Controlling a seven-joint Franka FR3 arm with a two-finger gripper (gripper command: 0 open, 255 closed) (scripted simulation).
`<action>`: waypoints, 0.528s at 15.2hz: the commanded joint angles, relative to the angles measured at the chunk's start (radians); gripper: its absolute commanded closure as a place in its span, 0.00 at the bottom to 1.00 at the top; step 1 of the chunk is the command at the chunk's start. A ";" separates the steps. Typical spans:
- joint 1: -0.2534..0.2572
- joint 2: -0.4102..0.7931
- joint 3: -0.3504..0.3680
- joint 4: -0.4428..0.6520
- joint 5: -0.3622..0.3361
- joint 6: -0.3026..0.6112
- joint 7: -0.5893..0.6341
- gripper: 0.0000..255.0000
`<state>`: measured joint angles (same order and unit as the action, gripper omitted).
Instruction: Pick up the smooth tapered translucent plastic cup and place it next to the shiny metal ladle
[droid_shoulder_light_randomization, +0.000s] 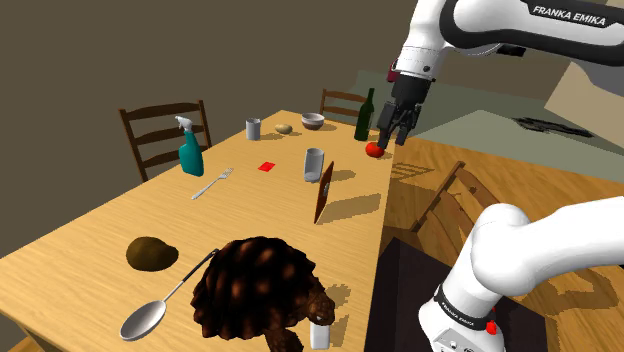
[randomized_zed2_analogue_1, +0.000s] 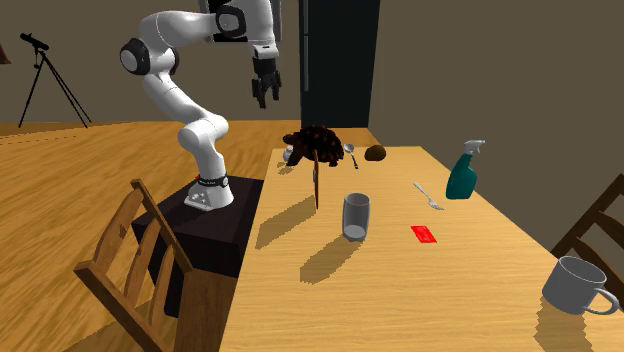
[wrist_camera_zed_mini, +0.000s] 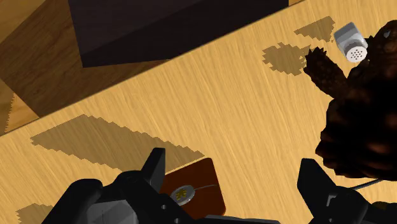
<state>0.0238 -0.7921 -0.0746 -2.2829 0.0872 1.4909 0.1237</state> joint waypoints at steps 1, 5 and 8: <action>0.000 0.000 0.000 0.000 0.000 0.000 0.000 0.00; -0.004 0.109 -0.034 0.001 -0.030 0.105 -0.056 0.00; -0.005 0.200 -0.059 0.016 -0.046 0.179 -0.096 0.00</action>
<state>0.0187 -0.6156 -0.1280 -2.2655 0.0452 1.6447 0.0378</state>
